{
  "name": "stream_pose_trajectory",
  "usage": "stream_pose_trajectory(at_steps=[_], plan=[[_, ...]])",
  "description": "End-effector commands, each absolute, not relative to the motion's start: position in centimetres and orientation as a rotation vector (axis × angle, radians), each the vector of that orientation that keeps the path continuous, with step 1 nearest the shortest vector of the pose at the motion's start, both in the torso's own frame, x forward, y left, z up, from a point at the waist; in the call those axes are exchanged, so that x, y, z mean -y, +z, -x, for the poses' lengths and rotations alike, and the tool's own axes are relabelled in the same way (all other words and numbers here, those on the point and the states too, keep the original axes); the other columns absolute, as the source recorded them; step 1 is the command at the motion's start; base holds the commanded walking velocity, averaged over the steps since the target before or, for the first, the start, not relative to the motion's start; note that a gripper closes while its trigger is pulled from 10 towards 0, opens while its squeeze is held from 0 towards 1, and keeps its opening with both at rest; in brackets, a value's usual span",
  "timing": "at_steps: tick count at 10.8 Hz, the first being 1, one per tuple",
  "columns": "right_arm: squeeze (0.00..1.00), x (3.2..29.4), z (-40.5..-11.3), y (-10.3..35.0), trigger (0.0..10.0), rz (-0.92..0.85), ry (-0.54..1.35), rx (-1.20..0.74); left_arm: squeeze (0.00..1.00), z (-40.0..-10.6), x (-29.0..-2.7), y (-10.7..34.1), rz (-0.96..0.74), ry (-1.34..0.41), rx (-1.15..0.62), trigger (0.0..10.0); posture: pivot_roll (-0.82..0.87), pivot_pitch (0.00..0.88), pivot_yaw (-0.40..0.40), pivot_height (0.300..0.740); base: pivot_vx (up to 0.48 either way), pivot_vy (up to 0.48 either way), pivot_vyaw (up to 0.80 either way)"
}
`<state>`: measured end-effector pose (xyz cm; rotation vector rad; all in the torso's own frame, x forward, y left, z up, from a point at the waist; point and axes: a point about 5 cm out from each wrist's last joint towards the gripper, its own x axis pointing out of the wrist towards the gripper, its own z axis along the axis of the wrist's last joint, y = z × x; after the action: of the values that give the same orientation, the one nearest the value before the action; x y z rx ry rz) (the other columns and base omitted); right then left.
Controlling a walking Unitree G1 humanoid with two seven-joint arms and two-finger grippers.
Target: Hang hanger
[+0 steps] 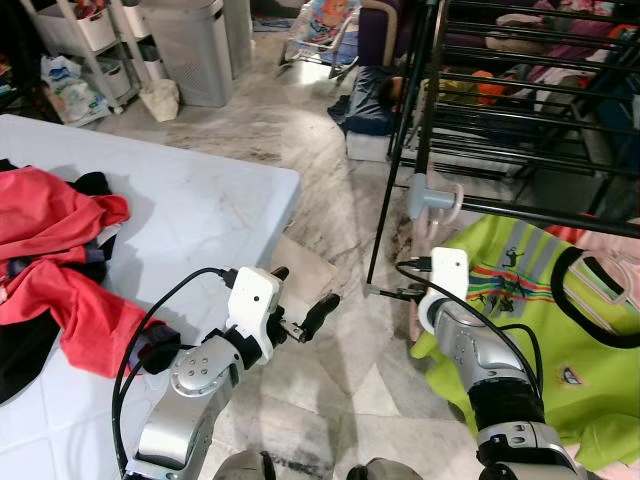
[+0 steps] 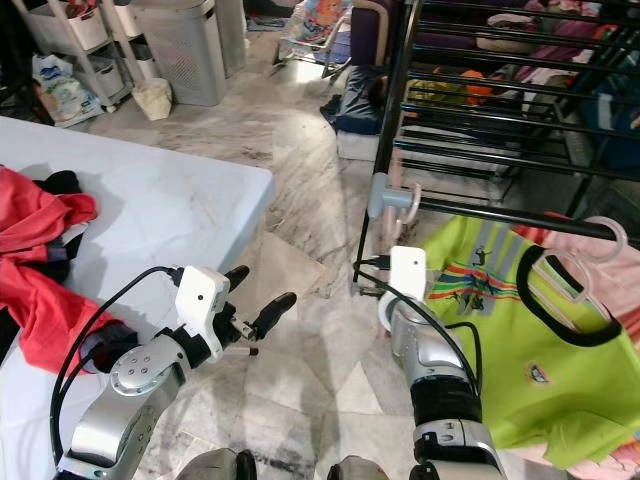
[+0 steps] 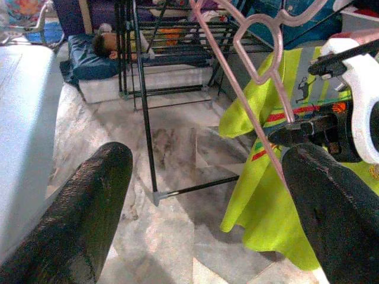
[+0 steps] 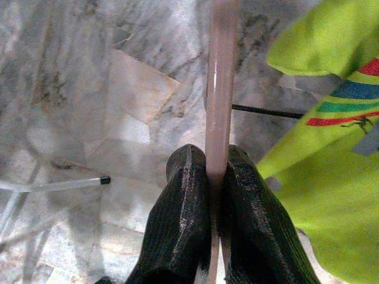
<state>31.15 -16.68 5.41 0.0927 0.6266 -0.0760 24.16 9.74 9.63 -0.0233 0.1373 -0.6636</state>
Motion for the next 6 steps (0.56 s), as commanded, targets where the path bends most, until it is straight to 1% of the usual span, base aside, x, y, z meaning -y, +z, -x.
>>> stream_pose_trajectory(at_steps=[1,2,3,4,6], plan=[[0.00,17.25,-30.29,3.96,10.0,-0.123,-0.122,-0.703,0.00,-23.94,-9.60,9.83,0.011,-0.674,-0.136,10.0,0.00,0.075,0.003,0.740,0.000,0.000,0.00],[0.00,17.63,-30.36,4.07,10.0,-0.125,-0.149,-0.680,0.00,-24.04,-9.52,9.86,0.011,-0.676,-0.136,10.0,0.00,0.079,0.009,0.740,0.000,0.000,0.00],[0.40,17.99,-30.51,4.22,10.0,-0.142,-0.177,-0.668,0.00,-24.14,-9.46,9.92,0.009,-0.680,-0.135,10.0,0.00,0.084,0.009,0.740,0.000,0.000,0.00],[1.00,18.05,-30.52,4.16,10.0,-0.153,-0.183,-0.676,0.00,-24.20,-9.47,9.95,0.007,-0.681,-0.135,10.0,0.00,0.085,0.009,0.740,0.000,0.000,0.00],[1.00,17.90,-30.15,3.73,10.0,-0.159,-0.177,-0.693,0.00,-24.09,-9.46,9.87,0.005,-0.683,-0.139,10.0,0.00,0.080,0.010,0.740,0.000,0.000,0.00]])
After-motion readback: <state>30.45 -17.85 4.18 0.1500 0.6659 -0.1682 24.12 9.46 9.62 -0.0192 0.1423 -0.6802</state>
